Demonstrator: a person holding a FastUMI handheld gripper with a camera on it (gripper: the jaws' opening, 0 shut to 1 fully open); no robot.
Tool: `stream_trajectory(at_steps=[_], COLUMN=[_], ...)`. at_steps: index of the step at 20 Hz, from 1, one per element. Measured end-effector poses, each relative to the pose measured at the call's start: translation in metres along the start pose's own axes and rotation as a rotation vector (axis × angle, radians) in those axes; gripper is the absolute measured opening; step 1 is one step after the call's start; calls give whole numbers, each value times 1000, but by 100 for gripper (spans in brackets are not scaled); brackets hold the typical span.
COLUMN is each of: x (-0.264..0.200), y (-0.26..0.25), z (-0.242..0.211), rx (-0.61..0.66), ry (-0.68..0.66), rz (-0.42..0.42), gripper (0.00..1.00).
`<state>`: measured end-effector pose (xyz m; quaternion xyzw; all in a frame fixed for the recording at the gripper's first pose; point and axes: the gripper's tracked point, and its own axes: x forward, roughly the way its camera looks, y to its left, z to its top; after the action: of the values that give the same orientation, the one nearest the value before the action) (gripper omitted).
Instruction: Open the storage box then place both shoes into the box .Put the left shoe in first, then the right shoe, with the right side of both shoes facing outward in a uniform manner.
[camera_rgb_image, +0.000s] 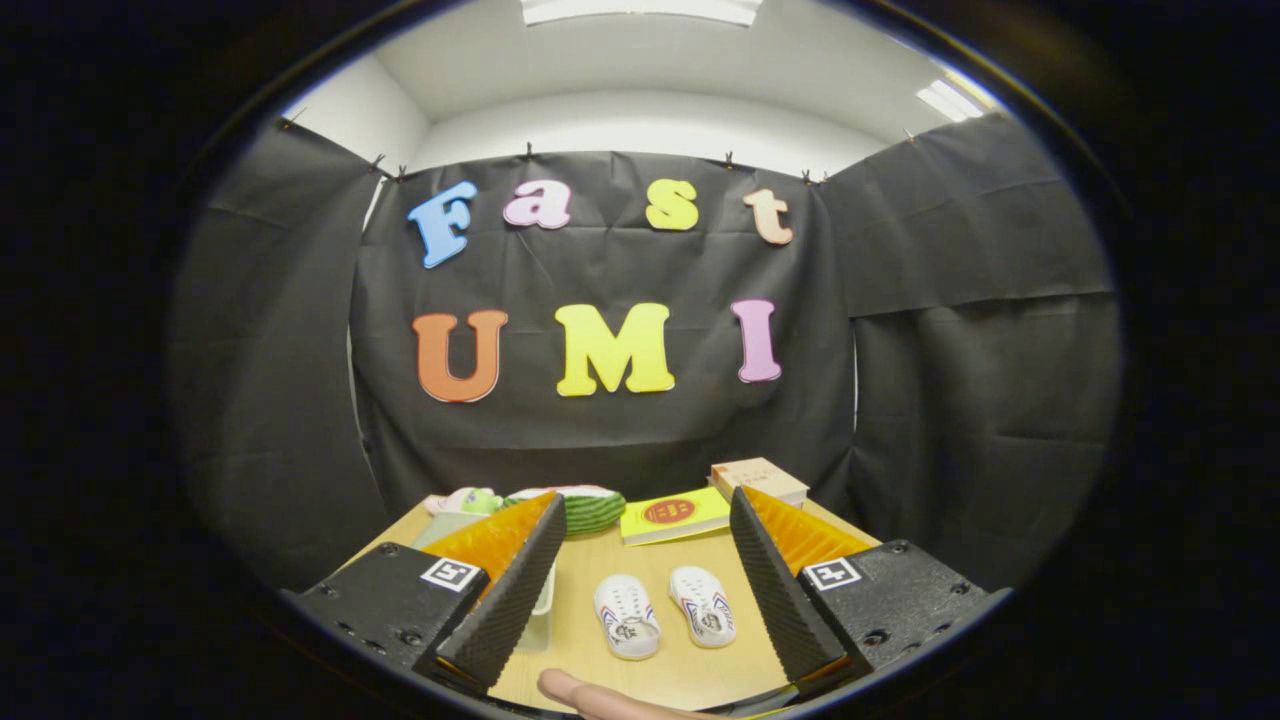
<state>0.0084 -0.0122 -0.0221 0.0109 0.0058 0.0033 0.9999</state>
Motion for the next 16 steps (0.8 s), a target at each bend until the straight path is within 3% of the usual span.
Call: stream_trajectory(at_steps=[3,8,16], x=[8,39,133], y=[1,27,54], z=[-4,-39,-118], rx=[16,90,185], ry=[11,176,424], rz=[23,199,382], gripper=[100,100,100])
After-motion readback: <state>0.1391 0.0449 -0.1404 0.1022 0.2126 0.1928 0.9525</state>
